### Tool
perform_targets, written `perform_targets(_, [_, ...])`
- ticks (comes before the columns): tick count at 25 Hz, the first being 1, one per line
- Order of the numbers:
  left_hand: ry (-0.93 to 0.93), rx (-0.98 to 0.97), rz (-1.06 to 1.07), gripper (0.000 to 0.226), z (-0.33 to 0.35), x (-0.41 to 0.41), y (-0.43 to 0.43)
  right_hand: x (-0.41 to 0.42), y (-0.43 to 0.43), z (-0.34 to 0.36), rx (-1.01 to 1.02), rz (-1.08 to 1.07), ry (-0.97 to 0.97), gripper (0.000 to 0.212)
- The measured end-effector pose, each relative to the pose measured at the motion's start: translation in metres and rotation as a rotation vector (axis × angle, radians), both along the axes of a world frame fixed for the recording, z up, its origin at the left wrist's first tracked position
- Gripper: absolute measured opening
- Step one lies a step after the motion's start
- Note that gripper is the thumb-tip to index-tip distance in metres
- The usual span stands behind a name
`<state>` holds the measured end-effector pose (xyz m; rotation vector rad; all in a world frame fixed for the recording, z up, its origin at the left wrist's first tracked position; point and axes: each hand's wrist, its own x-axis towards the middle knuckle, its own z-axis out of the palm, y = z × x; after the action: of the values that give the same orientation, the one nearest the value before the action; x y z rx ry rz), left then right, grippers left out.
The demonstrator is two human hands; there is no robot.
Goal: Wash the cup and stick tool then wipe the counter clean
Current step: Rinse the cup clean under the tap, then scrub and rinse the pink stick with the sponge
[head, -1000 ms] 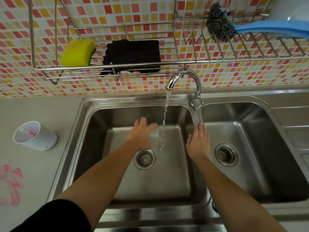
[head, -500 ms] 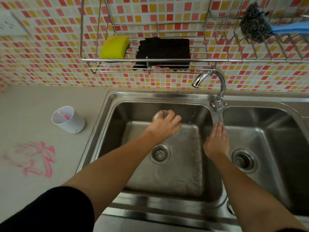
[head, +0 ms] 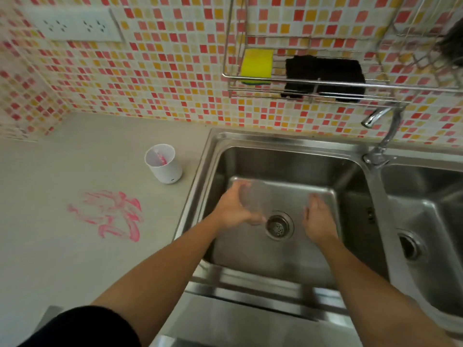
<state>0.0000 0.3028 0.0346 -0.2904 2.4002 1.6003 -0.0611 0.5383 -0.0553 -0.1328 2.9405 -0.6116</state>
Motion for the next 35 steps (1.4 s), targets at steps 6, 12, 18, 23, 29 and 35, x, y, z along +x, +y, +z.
perform_targets(6, [0.103,0.122,0.24,0.081,0.006,0.062,-0.161,0.029,-0.199,0.005,-0.237,0.175,-0.034,0.053])
perform_targets(12, [0.177,-0.05,0.367,0.086,0.001,0.045,-0.283,0.043,-0.3,0.002,-0.233,0.18,-0.01,0.06])
perform_targets(18, [0.166,-0.074,0.408,0.086,-0.021,-0.001,-0.309,0.043,-0.301,0.002,-0.183,0.163,-0.021,0.061])
perform_targets(23, [0.145,0.034,0.287,0.112,-0.034,-0.001,-0.321,0.034,-0.296,0.013,-0.307,0.162,-0.066,0.081])
perform_targets(29, [0.566,-0.29,0.223,0.052,0.03,-0.018,-0.322,-0.001,-0.328,0.042,-0.515,0.174,-0.078,0.096])
perform_targets(35, [0.292,-0.558,-0.386,0.035,0.035,-0.071,-0.282,-0.01,-0.349,0.04,-0.717,0.14,-0.066,0.098])
